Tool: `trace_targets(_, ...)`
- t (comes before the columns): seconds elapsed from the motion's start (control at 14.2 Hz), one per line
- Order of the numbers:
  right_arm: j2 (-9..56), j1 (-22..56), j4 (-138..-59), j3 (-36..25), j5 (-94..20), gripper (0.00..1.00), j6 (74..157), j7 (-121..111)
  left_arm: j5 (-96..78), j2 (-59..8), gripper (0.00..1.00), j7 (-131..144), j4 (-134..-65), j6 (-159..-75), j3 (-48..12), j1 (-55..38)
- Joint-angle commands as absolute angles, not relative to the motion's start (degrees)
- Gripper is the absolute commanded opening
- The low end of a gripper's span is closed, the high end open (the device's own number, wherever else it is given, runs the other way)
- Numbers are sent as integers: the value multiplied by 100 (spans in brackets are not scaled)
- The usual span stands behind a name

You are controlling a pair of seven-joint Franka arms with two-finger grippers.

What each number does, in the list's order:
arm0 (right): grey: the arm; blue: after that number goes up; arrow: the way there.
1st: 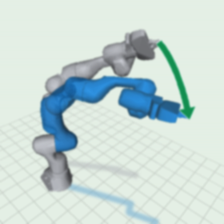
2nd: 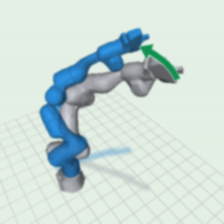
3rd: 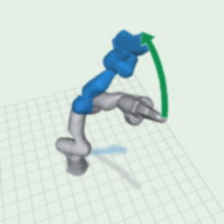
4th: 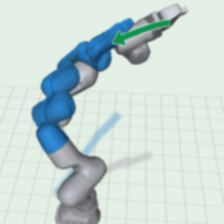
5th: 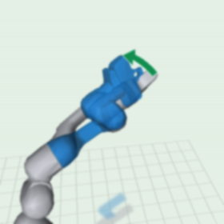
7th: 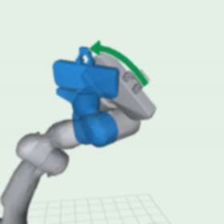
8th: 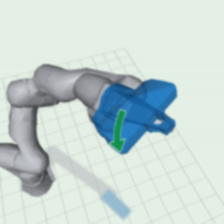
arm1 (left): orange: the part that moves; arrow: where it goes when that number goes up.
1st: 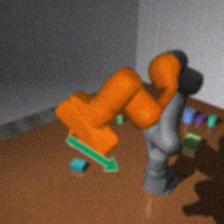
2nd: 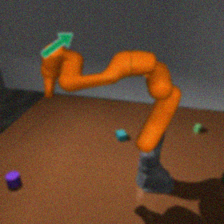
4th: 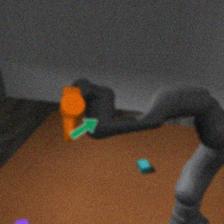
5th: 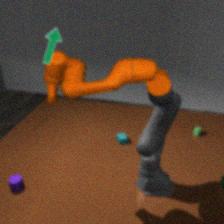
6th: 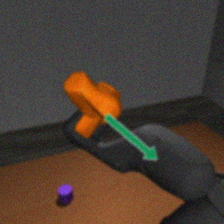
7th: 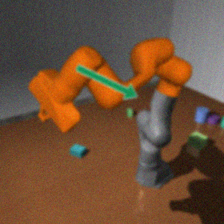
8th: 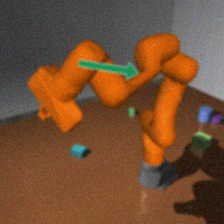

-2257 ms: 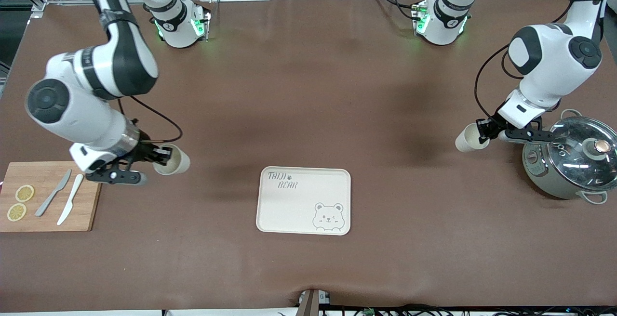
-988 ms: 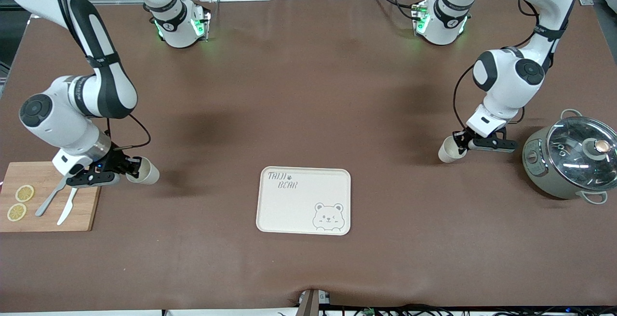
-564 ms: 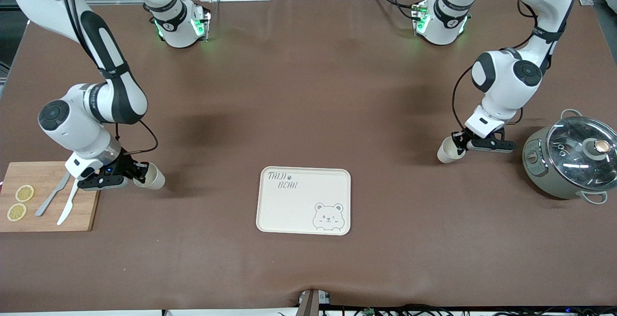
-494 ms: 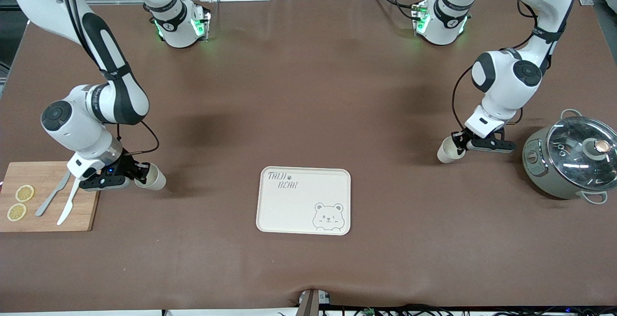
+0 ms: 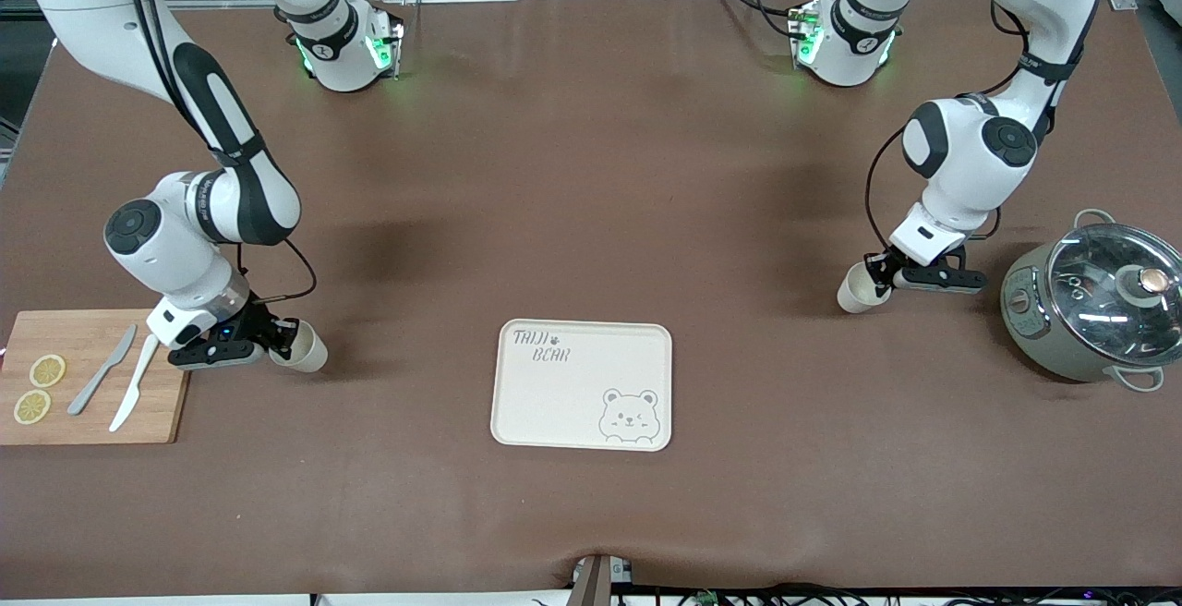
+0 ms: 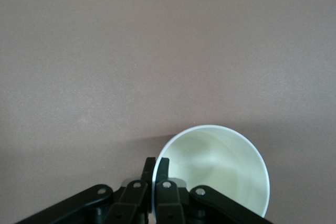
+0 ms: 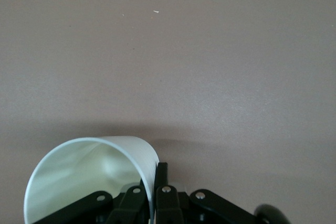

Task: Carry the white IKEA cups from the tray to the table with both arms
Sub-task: 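Lower the cups onto the table beside the board and the pot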

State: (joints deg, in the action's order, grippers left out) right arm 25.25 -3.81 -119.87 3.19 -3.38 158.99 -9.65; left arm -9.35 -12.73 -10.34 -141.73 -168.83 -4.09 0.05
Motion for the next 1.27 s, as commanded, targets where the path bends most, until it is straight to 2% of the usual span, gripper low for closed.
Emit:
trace_targets(0.0, 2575, -404, -12094, 369, -519, 0, 16180, -1107, -1081, -1353, 0, -1187, -14168, -17016, -475, 53)
trace_targets(0.49, 2716, -396, -12094, 369, -519, 0, 16444, -1107, -1081, -1397, 0, -1204, -14159, -17104, -475, 53)
trace_targets(0.56, 2725, -396, -12085, 378, -519, 2, 16444, -1107, -1081, -1389, 8, -1204, -14159, -17104, -475, 44)
trace_targets(0.63, 2759, -396, -12085, 378, -519, 6, 16444, -1099, -1081, -1397, 45, -1204, -14150, -17104, -475, 44)
trace_targets(0.71, 2768, -396, -12076, 369, -519, 8, 16453, -1107, -1081, -1406, 56, -1213, -14150, -17104, -509, 35)
trace_targets(0.85, 2777, -404, -12067, 378, -519, 19, 16453, -1099, -1081, -1406, 60, -1222, -14150, -17112, -545, 53)
trace_targets(0.99, 2777, -413, -12059, 378, -519, 22, 16453, -1099, -1081, -1415, 78, -1222, -14142, -17130, -545, 44)
trace_targets(1.13, 2777, -413, -12059, 378, -519, 26, 16453, -1099, -1081, -1415, 78, -1222, -14142, -17174, -545, 44)
trace_targets(1.2, 2777, -422, -12050, 378, -519, 33, 16453, -1099, -1081, -1424, 78, -1222, -14142, -17174, -545, 44)
